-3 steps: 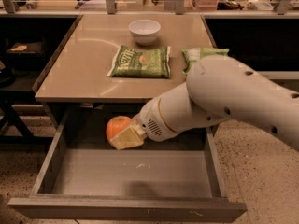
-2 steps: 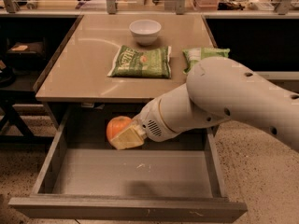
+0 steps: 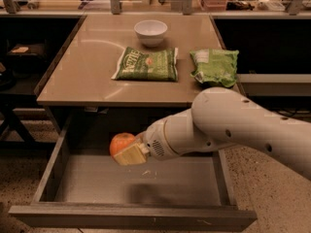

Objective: Place orange into top drawer

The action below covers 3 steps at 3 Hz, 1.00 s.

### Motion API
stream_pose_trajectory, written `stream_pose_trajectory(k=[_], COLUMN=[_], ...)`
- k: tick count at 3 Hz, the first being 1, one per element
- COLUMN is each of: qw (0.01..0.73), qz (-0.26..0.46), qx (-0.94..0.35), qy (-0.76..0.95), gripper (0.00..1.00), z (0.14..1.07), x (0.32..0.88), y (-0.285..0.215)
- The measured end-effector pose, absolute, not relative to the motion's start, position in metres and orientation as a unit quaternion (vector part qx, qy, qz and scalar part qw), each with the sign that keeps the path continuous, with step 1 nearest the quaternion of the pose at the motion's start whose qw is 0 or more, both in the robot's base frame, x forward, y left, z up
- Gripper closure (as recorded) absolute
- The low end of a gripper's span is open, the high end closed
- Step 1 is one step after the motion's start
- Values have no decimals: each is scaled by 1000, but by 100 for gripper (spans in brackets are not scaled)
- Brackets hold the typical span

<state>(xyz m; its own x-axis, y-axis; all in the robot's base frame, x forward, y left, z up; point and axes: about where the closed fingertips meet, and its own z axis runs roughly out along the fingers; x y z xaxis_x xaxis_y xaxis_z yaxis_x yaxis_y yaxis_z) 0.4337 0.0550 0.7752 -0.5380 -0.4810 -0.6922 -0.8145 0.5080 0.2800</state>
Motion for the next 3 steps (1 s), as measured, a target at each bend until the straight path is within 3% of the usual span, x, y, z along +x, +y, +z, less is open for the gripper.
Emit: stream_pose_trajectory(k=[3], qw=[283], qz=[317], qx=[-387], qy=[818], gripper=[100], z=[700], x=[466], y=[77])
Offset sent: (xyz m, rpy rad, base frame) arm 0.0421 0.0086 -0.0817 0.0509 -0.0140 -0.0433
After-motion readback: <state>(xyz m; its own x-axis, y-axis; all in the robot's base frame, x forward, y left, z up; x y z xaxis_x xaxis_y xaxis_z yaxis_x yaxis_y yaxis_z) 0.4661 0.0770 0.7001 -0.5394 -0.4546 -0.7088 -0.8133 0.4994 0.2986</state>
